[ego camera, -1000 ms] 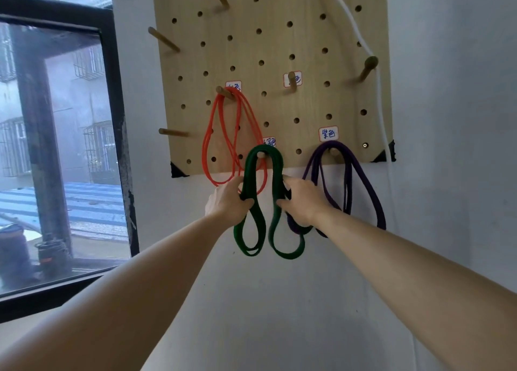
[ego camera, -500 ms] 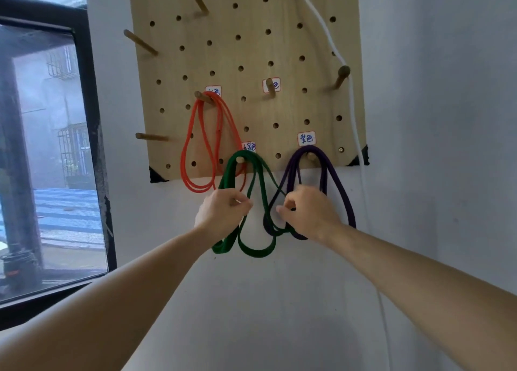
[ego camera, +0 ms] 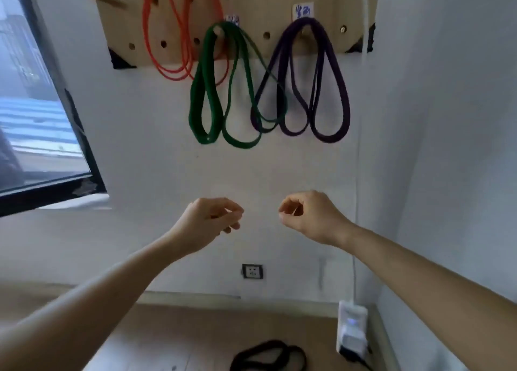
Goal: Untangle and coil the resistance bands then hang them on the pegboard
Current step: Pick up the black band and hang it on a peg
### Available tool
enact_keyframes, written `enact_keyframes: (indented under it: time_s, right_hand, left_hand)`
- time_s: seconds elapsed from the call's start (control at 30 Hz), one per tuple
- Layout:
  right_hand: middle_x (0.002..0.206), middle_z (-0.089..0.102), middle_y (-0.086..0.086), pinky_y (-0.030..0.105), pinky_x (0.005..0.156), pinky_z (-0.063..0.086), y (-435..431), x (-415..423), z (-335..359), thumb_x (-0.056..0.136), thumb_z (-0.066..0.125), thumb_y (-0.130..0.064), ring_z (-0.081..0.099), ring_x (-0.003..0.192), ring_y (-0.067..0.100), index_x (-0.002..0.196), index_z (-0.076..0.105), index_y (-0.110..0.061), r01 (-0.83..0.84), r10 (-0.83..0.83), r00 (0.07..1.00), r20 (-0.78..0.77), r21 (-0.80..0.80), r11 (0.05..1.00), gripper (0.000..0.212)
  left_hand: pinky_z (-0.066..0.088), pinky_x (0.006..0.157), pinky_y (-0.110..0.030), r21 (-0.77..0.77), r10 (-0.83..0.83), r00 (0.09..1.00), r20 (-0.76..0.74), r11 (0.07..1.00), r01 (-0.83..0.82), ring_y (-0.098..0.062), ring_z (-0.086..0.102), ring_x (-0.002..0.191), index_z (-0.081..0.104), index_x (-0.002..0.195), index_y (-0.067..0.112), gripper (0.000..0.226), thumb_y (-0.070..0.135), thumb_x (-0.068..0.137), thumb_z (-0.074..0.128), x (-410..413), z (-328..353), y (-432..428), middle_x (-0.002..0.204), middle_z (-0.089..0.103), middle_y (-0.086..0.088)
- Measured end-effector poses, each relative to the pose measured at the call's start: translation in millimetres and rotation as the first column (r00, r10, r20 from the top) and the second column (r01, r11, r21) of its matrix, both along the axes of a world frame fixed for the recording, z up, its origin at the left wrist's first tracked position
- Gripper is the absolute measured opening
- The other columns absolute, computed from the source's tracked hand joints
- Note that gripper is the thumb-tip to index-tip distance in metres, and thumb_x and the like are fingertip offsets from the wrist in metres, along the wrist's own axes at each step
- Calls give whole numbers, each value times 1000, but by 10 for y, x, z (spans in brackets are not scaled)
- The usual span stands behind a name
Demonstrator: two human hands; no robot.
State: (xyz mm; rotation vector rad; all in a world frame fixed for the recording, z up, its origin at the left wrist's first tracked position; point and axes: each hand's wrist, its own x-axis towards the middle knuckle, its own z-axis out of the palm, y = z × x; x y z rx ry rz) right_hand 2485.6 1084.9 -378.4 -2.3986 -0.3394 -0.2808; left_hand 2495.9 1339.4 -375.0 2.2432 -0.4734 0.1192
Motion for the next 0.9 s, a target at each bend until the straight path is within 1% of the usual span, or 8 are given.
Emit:
enact_keyframes:
  time_s: [0.07,0.2,0.37,0.53,0.67,0.77,0.83,0.9]
  right_hand:
    - [85,72,-7,28,78,54,72,21,-413,87,72,-28,67,80,12,89,72,-25,-4,0,996,-84,-46,999,3]
    - [91,70,-6,28,81,51,198,93,-1261,89,70,-31,65,87,16,101,72,-21,-47,-2,953,-302,-154,987,16]
    - [111,70,0,35,91,53,374,186,-2284,90,67,-32,65,104,23,114,70,-20,-113,-35,860,-508,-257,960,26]
    - [116,70,7,34,90,51,437,257,-3232,93,69,-31,64,107,26,114,71,-12,-134,-70,783,-619,-277,952,28]
    - [112,69,12,34,87,51,421,353,-3908,95,69,-27,64,106,29,112,69,-7,-84,-118,741,-661,-266,960,28]
    - [121,65,11,27,85,44,428,430,-4326,95,69,-29,62,113,28,126,63,-6,-39,-139,731,-668,-246,969,39]
    - [132,59,11,28,93,44,457,496,-4570,95,69,-31,57,122,27,136,56,-8,-43,-127,719,-683,-226,973,49]
    - [143,51,12,35,107,40,493,568,-4814,94,70,-34,47,134,30,143,50,-11,-69,-116,717,-688,-235,970,58]
  left_hand:
    - [55,66,-23,-20,26,995,-97,999,-28,-10,73,74,75,102,24,11,24,98,64,-29,-518,74,83,79,8]
    - [55,67,-27,-67,80,953,-292,992,-104,-13,72,74,76,100,22,12,23,98,64,-173,-1506,187,83,79,3]
    - [55,65,-26,-58,159,876,-455,977,-207,-16,73,74,75,99,17,10,19,97,66,-406,-2577,249,82,79,-2]
    - [56,68,-25,-31,228,791,-567,954,-298,-12,73,76,73,98,22,10,21,97,64,-504,-3482,232,80,78,2]
    - [60,74,-37,10,325,700,-636,910,-414,-19,72,79,72,87,25,11,22,94,65,-468,-4191,223,80,76,0]
    - [60,81,-41,47,387,618,-684,869,-492,-21,71,87,71,90,25,7,28,94,66,-413,-4680,208,86,75,-1]
    - [60,85,-41,73,430,566,-703,836,-544,-21,70,93,71,101,21,14,32,94,67,-376,-4940,172,94,73,0]
    - [58,91,-44,102,474,525,-707,803,-587,-22,67,98,66,116,17,31,37,92,68,-341,-5151,131,102,68,0]
